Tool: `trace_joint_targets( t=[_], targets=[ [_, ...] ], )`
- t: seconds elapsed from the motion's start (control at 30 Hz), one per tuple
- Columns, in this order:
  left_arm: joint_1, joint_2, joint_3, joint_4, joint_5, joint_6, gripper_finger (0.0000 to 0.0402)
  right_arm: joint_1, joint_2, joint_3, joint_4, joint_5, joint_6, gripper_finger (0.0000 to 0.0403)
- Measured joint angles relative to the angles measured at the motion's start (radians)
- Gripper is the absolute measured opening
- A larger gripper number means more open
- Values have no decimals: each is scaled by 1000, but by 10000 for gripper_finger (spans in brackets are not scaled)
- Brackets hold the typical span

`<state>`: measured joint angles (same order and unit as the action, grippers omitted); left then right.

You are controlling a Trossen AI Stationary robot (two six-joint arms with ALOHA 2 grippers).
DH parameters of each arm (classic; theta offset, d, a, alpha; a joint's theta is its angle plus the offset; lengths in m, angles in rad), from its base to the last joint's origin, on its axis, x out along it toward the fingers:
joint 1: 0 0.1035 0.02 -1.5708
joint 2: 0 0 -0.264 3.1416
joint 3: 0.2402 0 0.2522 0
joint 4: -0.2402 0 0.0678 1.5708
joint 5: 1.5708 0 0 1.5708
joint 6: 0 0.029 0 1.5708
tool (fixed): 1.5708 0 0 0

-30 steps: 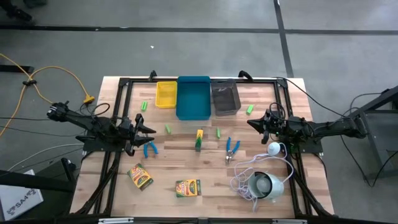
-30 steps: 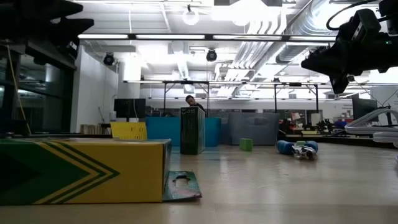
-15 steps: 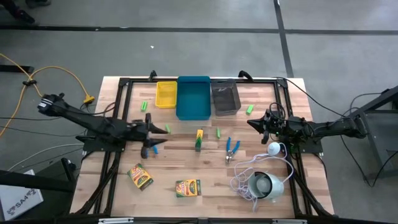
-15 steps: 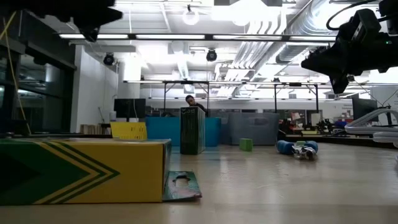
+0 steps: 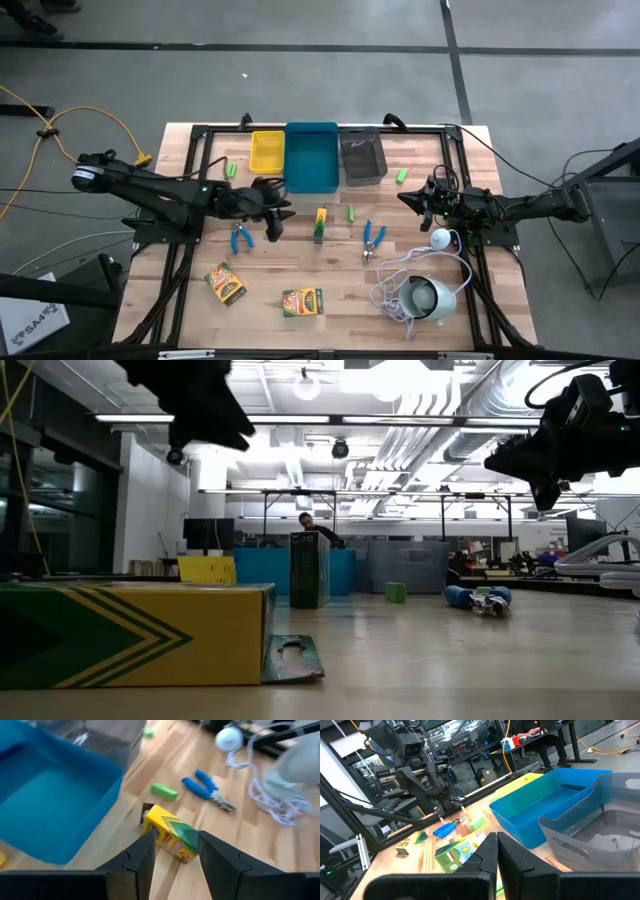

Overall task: Pick & Place School Supplies
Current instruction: Put the crayon box into the blue bin

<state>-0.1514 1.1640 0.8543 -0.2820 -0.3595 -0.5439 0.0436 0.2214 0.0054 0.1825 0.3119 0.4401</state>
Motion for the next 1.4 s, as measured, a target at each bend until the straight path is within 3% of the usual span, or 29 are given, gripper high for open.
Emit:
trace_joint_targets(
  t=[0.43, 0.57, 0.97, 1.4],
  targets=[
    [134, 315, 281, -195, 114, -301, 144, 0, 0, 0, -1, 0, 0, 3],
    [155, 396, 409, -322, 123, -370, 144, 0, 0, 0, -1, 0, 0, 3],
    [73, 657, 849, -704, 5, -612, 144, 0, 0, 0, -8, 0, 0, 3],
    [58, 764, 889, -772, 62, -943, 144, 0, 0, 0, -22, 0, 0, 3]
  ],
)
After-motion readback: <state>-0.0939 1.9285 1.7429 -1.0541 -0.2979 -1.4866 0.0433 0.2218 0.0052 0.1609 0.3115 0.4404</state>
